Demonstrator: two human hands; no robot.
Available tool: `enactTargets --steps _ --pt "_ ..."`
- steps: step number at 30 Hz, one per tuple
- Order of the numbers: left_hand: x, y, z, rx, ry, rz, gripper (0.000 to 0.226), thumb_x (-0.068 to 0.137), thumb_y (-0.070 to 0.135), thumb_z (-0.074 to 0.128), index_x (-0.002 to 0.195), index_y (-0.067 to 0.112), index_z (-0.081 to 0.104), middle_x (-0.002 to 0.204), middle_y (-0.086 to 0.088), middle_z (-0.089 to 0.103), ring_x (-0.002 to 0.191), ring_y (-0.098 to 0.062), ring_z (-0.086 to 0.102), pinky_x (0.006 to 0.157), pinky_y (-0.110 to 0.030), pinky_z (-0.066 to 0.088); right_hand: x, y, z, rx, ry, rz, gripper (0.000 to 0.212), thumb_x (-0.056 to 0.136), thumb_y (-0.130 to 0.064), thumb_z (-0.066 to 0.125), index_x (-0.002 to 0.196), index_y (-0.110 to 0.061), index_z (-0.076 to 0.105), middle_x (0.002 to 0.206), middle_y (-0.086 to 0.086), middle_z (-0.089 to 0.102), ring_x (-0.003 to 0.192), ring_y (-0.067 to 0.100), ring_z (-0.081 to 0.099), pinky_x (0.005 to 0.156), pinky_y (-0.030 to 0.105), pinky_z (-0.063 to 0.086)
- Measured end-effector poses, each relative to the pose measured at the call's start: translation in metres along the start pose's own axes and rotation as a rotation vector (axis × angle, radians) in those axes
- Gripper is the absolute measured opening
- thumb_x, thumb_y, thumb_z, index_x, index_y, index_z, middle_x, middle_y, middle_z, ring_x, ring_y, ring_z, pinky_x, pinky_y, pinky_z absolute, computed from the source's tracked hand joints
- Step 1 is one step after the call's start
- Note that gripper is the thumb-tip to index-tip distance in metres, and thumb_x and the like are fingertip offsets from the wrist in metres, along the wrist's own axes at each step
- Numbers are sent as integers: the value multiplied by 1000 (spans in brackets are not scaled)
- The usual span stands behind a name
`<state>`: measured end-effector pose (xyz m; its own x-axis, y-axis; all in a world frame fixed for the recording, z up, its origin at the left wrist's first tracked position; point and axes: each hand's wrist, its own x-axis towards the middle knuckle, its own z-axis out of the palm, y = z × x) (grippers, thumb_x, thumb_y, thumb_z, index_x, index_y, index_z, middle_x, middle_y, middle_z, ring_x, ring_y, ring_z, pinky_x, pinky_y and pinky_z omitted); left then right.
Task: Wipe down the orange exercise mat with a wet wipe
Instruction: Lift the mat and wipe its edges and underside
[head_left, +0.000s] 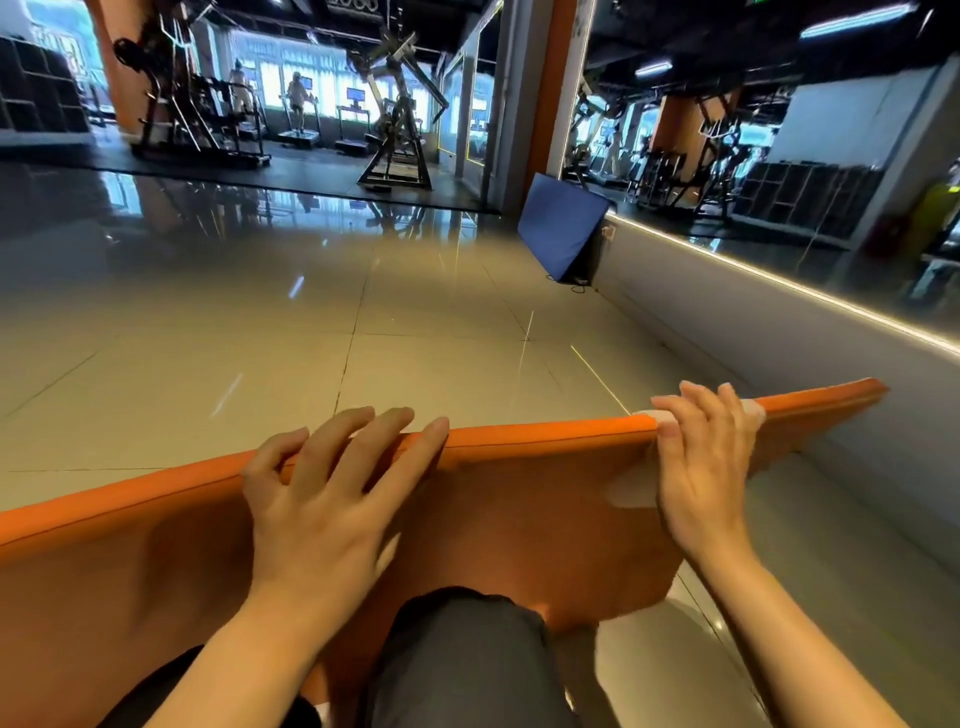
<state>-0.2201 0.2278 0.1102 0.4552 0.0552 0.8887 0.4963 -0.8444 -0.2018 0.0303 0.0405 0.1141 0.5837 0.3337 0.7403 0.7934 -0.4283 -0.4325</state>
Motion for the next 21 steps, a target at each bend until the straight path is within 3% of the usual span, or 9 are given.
enactTargets --steps 4,6,11,14,17,21 --pt "0 4 4 -23 25 1 55 78 20 72 132 29 63 124 1 57 114 -23 50 87 -46 31 -24 -67 23 84 -61 -164 43 102 -43 33 120 -18 62 127 2 57 139 29 31 114 59 17" --pt "3 3 6 -37 34 -5 52 82 20 67 133 30 62 121 -1 60 110 -24 52 87 -46 31 -33 -88 28 74 -88 -225 39 99 -41 38 124 -21 60 128 -2 55 139 26 30 115 56 13" --pt "7 -4 5 -106 27 -14 43 93 22 47 134 31 52 121 -2 53 108 -27 49 85 -46 31 -17 -55 12 -43 -158 -441 43 102 -44 33 128 -21 58 126 0 59 125 21 48 114 43 22" --pt "8 -3 6 -155 -1 -23 43 93 23 47 135 31 50 122 -2 50 108 -28 48 84 -48 35 7 -4 -7 -110 -145 -390 56 103 -50 26 119 -13 65 118 6 63 115 25 52 110 42 25" --pt "9 -4 9 -172 -17 -33 43 93 25 46 136 33 49 122 -2 51 107 -30 48 81 -51 39 27 69 -31 -199 -153 -243 63 103 -54 22 121 -10 64 120 9 60 119 29 49 109 47 29" --pt "3 -6 17 -224 -116 -61 47 95 28 41 142 36 44 124 -7 54 108 -36 50 76 -62 46 41 115 -44 -114 -94 -42 69 101 -62 18 124 -11 57 123 8 51 123 22 41 109 34 28"
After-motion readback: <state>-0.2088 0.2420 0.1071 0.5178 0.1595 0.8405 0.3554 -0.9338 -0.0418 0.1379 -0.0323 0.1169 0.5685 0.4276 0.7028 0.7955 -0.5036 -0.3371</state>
